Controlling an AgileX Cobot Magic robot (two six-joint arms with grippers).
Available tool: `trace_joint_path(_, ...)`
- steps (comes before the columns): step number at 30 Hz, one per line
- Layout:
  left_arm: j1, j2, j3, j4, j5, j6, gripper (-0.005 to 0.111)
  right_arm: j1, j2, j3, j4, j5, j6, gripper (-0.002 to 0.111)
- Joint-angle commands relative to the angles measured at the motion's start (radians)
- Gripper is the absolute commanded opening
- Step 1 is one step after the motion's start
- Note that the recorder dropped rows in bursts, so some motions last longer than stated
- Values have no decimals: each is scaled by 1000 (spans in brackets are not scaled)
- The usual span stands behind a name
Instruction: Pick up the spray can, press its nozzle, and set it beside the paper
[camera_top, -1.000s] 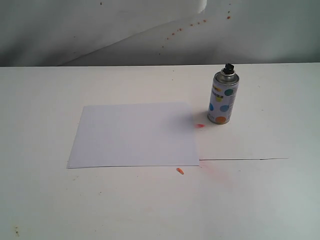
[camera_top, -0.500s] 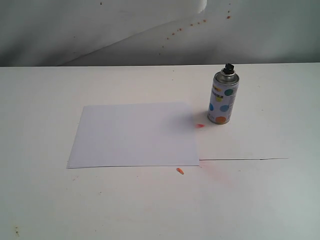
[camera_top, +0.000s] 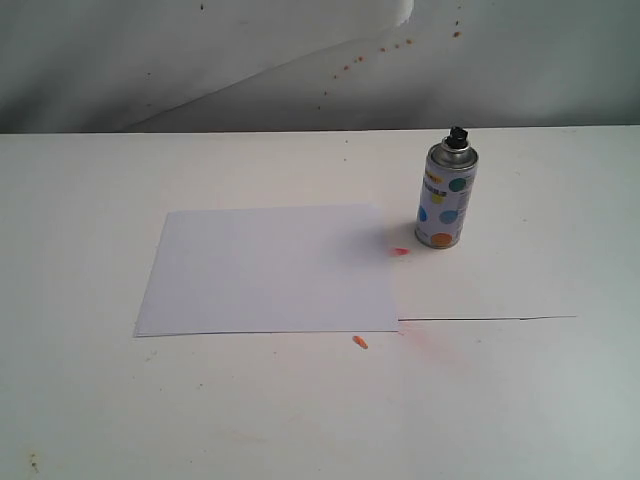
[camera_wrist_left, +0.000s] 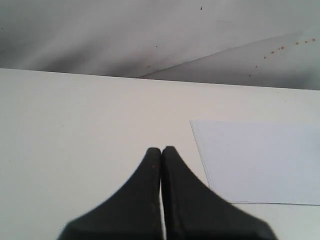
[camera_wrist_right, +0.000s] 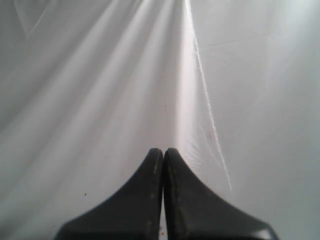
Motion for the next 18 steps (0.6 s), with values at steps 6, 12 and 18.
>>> trace_joint_path(6, 3, -4, 5, -15, 9, 40, 0, -5, -4, 0, -9, -10, 3, 0)
trace_joint_path(12, 3, -4, 5, -15, 54, 34, 0, -5, -4, 0, -9, -10, 3, 0)
trace_joint_path(18, 3, -4, 5, -15, 54, 34, 0, -5, -4, 0, -9, -10, 3, 0)
